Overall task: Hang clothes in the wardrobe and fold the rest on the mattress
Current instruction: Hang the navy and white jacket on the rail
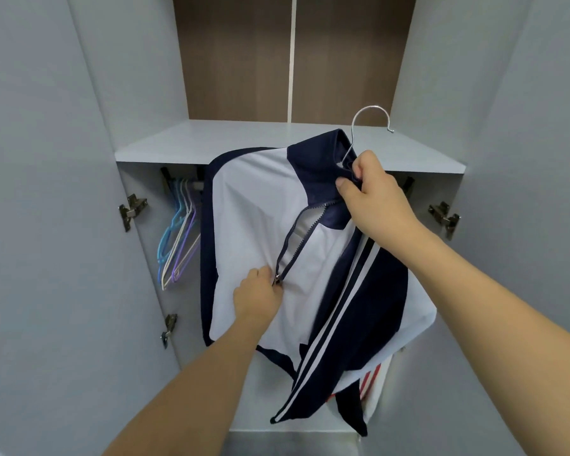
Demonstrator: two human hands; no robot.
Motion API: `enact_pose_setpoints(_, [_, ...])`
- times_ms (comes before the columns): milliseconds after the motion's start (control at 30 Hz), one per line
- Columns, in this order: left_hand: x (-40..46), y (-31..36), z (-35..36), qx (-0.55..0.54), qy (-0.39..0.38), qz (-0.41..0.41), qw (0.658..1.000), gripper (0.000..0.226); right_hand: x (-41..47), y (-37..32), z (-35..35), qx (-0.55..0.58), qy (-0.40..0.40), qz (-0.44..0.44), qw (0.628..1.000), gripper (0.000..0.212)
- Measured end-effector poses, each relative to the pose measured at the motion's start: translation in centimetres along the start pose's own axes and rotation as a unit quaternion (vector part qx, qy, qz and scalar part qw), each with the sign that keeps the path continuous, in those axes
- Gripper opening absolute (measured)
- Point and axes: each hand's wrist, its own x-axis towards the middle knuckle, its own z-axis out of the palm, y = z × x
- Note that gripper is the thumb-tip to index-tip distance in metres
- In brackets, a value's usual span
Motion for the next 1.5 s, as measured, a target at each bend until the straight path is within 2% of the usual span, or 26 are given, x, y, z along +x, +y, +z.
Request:
enact_pose_setpoints(67, [0.1,1.1,0.4,-0.021,-0.029,0.008,0.999,0.019,0.1,0.4,-0.6,0.004,0.006,0.003,1.000,0.022])
enact_pose_setpoints(133, [0.1,1.9,0.6,-0.111,-0.078,0.012,0.991,0.022,0.0,1.0,-1.2,0.008,0.015,-0.004,1.000,0.019])
enact_pose_setpoints(233, [0.1,2.3,-0.1,-0.183,-0.233,0.025,0.955,0.028,-0.5,2.8,-2.2,-0.028,0.021,-0.032,0.999,0.019])
enact_pose_setpoints(300, [0.0,2.3,-1.2,-0.192,-0.288,0.001,0.938,0.035,-1.1,4.7,-2.4,-0.099,0.012,-0.042,0.994,0.027])
enact_pose_setpoints(400, [0.5,3.4,-3.4,-0.240,-0.277,-0.041,0.929,0.040,-2.5,7.9,-1.7,-0.200,-0.020,0.029,0.979,0.028])
enact_pose_setpoints(433, [0.7,4.1,-4.6,-0.230,-0.280,-0.021,0.932,0.041,-3.0,8.7,-1.3,-0.209,-0.037,0.061,0.975,0.029])
enact_pose_setpoints(500, [0.8,5.6,-6.9,-0.142,-0.272,0.070,0.949,0.036,-3.9,9.8,-0.7,-0.201,-0.069,0.110,0.971,0.034])
enact_pose_setpoints(567, [0.7,6.3,-8.7,-0.055,-0.217,0.154,0.962,0.019,-4.4,10.1,-0.1,-0.168,-0.089,0.140,0.972,0.036])
enact_pose_setpoints(600, [0.4,6.4,-9.5,0.003,-0.181,0.201,0.963,0.022,-4.7,10.0,0.1,-0.148,-0.096,0.146,0.973,0.034])
enact_pose_setpoints(700, [-0.6,6.8,-10.9,-0.065,-0.152,0.225,0.960,0.030,-5.7,9.3,0.7,-0.072,-0.114,0.146,0.980,0.022])
enact_pose_setpoints(800, [-0.9,7.3,-10.9,-0.211,-0.104,0.166,0.958,0.036,-6.5,8.4,1.1,0.045,-0.138,0.151,0.978,0.026])
enact_pose_setpoints(900, [-0.8,7.4,-10.7,-0.377,-0.036,0.025,0.925,0.036,-6.3,8.9,1.2,0.093,-0.113,0.152,0.977,0.021])
enact_pose_setpoints(967, [-1.0,7.4,-11.3,-0.409,-0.045,-0.024,0.911,0.034,-6.0,9.6,1.3,0.127,-0.099,0.172,0.972,0.021])
enact_pose_setpoints(1067, [-1.5,7.4,-12.8,-0.409,-0.126,-0.012,0.904,0.015,-5.9,10.0,1.6,0.151,-0.098,0.191,0.965,0.029])
enact_pose_setpoints(1100, [-1.7,7.5,-13.3,-0.402,-0.150,-0.004,0.903,0.008,-5.8,10.0,1.9,0.156,-0.100,0.191,0.964,0.031])
enact_pose_setpoints(1233, [-2.1,7.4,-14.6,-0.303,-0.185,0.076,0.932,0.013,-5.9,8.8,3.2,0.193,-0.131,0.177,0.956,0.030])
enact_pose_setpoints(1400, [-2.1,7.4,-14.9,-0.059,-0.175,0.170,0.968,0.008,-6.1,7.2,5.4,0.213,-0.178,0.145,0.950,0.027])
enact_pose_setpoints(1500, [-2.2,7.4,-15.0,0.035,-0.142,0.178,0.973,0.007,-7.1,7.0,7.0,0.226,-0.193,0.135,0.945,0.031])
